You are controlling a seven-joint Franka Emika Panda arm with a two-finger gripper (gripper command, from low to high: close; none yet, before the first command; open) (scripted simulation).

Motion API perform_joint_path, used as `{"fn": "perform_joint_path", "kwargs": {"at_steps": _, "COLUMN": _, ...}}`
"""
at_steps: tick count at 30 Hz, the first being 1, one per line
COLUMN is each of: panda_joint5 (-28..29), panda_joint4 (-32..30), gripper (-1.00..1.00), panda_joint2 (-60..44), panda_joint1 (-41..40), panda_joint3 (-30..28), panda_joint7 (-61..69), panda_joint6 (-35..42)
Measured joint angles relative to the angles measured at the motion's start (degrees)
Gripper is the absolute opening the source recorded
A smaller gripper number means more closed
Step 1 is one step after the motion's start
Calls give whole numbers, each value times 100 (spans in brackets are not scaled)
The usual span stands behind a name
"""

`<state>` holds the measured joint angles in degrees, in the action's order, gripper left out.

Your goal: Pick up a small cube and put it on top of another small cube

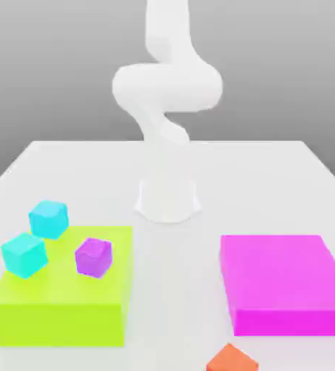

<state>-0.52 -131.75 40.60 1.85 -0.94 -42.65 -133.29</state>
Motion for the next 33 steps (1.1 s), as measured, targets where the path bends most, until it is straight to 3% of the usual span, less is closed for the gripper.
{"fn": "perform_joint_path", "kwargs": {"at_steps": 18, "panda_joint5": -475, "panda_joint4": 26, "gripper": 0, "panda_joint2": -3776, "panda_joint1": 907, "panda_joint3": -258, "panda_joint7": 2364, "panda_joint6": -1088}}
{"fn": "perform_joint_path", "kwargs": {"at_steps": 32, "panda_joint5": -139, "panda_joint4": 156, "gripper": 0, "panda_joint2": -6646, "panda_joint1": 1051, "panda_joint3": -85, "panda_joint7": 3352, "panda_joint6": -2283}}
{"fn": "perform_joint_path", "kwargs": {"at_steps": 33, "panda_joint5": -150, "panda_joint4": 192, "gripper": -100, "panda_joint2": -6840, "panda_joint1": 1041, "panda_joint3": -72, "panda_joint7": 3363, "panda_joint6": -2436}}
